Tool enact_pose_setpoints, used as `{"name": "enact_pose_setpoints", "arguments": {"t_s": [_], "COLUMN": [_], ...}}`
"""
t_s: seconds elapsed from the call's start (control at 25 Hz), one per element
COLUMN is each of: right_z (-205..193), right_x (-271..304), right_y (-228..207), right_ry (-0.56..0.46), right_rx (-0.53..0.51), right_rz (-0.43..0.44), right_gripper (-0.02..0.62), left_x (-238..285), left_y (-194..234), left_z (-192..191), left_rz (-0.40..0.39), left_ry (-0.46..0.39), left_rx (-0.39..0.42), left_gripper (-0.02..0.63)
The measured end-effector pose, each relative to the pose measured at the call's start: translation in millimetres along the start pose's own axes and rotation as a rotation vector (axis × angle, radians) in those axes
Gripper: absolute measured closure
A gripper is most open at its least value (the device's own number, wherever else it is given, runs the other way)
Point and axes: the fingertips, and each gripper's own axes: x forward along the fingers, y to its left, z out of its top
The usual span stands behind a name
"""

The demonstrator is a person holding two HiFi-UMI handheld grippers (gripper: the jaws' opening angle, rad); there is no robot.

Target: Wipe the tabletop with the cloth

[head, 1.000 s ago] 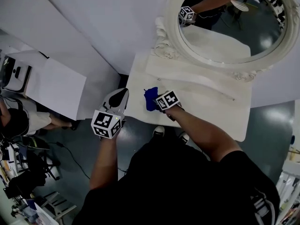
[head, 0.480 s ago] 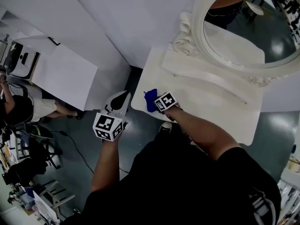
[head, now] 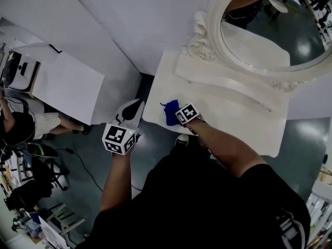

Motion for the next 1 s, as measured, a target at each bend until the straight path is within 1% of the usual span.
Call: {"name": "enact_pose_setpoints", "arguments": {"t_s": [0.4, 0.72, 1.0], "right_z": [-60.4, -127.1, -198.9], "right_x": [-52.6, -112.4, -170.4], "right_y": [-59.1, -124.3, -179.4], "right_ry": [0.038, 0.035, 0.020], "right_rx": [0.085, 0.231, 0.364], "right_rz": [-0.071, -0.163, -0.233], "right_gripper": [0.538, 0.538, 0.537], "left_x": [53.7, 101.4, 139.3], "left_y": [-46.3, -100.9, -157.4], "left_z": [22.2, 46.3, 63.6], "left_rz": [-0.114, -0.226, -0.322], "left_ry": [-0.008, -0.017, -0.020], "left_rx": [0.043, 0.090, 0.131], "left_gripper": [0.597, 0.597, 0.597]}}
